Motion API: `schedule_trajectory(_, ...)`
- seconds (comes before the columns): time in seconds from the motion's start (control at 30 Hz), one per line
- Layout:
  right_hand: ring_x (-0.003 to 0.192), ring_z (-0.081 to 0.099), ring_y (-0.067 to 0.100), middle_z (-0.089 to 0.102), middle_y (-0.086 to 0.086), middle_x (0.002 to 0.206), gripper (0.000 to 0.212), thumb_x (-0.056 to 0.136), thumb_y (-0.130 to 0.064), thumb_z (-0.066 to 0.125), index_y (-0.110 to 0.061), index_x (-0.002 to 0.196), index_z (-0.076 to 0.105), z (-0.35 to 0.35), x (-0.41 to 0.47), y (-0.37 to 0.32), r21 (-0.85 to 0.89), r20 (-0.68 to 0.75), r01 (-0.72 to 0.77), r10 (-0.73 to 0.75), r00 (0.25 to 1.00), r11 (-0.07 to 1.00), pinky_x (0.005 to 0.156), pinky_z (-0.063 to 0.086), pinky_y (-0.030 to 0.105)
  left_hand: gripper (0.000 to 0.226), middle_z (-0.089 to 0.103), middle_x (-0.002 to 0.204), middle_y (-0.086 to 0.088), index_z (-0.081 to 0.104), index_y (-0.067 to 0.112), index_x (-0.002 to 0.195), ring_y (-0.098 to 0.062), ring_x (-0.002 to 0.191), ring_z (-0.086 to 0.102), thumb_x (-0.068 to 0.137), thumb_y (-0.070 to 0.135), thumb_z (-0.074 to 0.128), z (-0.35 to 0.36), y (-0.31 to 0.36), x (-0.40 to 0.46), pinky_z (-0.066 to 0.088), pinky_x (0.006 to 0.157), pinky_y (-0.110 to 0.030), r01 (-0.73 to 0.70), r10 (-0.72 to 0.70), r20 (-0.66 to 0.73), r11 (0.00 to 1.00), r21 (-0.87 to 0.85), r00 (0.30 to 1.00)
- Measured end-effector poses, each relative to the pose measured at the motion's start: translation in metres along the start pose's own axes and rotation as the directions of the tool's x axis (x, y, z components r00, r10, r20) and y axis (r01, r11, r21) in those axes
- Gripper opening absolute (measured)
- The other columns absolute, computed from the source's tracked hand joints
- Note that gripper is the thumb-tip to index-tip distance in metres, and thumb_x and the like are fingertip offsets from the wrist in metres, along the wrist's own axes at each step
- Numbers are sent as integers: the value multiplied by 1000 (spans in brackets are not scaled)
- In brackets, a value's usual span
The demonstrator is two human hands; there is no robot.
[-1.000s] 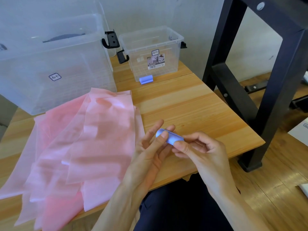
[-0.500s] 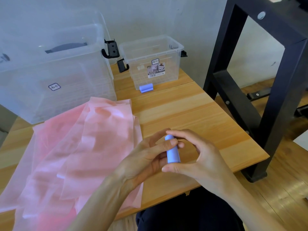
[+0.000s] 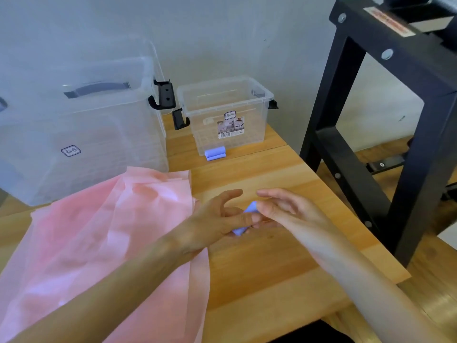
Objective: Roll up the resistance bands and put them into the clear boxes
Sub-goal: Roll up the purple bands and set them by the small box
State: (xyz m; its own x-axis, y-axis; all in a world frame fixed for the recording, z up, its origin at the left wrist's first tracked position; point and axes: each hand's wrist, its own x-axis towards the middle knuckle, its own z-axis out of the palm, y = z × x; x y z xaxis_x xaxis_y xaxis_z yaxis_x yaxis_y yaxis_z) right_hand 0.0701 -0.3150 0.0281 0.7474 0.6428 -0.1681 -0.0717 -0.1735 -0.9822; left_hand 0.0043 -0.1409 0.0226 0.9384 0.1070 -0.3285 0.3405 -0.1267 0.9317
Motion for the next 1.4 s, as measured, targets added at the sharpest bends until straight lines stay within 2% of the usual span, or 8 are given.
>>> schedule_trajectory(0.13,82,70,7,75,3,78,17,86,-16,74,-15,102,73,-6,34,-1,-13,-25,2,-2,1000,1000,71,52,14,86,75,94,-4,29,28,149,-5,83,67,79,32,81,-13,7,26,49,95,-27,-68,81,-38,963,262,996)
schedule_trajectory(0.3,79,71,17,75,13,93,29,78,-12,79,3,101,70,-15,89,2,153,-133,-36,57,989,988,70,58,26,49,70,106,-6,60,16,124,-7,82,71,80,14,81,-34,12,56,54,74,-14,-105,123,-141,987,124,982)
schedule_trajectory(0.53,79,73,19,74,18,98,24,79,5,75,5,103,70,-19,154,-2,235,-142,-64,99,985,970,70,60,24,28,74,90,-8,62,3,105,-16,70,73,83,10,77,-54,12,104,61,69,-26,-135,114,-326,990,-45,939)
schedule_trajectory(0.67,80,70,25,70,18,92,18,80,9,73,7,97,67,-27,190,-7,355,-229,-73,163,960,932,68,62,27,23,72,91,-3,64,8,106,-15,67,73,85,5,73,-68,6,121,58,63,-24,-161,182,-407,983,85,895)
schedule_trajectory(0.77,74,69,26,68,20,88,23,79,11,73,12,101,65,-33,212,-10,302,-332,-57,161,930,952,65,61,26,15,74,80,2,67,15,97,-15,69,72,85,6,69,-81,-5,123,58,72,-30,-140,224,-427,966,218,876)
schedule_trajectory(0.93,71,68,30,67,24,90,26,79,15,72,14,104,64,-21,231,-12,216,-376,-67,146,915,974,61,60,26,18,69,96,15,70,23,102,5,85,66,88,12,68,-89,-13,115,46,70,-3,-146,355,-398,872,467,846)
schedule_trajectory(1.1,73,70,31,67,27,101,14,78,14,74,7,86,65,-12,243,-9,182,-402,-80,148,903,980,67,60,28,23,67,99,15,70,22,105,4,91,62,87,9,67,-92,-15,114,42,78,1,-172,413,-400,840,515,818)
schedule_trajectory(1.4,55,64,19,66,15,78,24,82,0,77,8,103,69,-8,246,-9,-29,-432,-119,95,897,992,45,56,24,29,65,106,11,69,17,113,3,94,58,91,2,57,-95,-23,114,39,79,4,-199,444,-392,826,527,805)
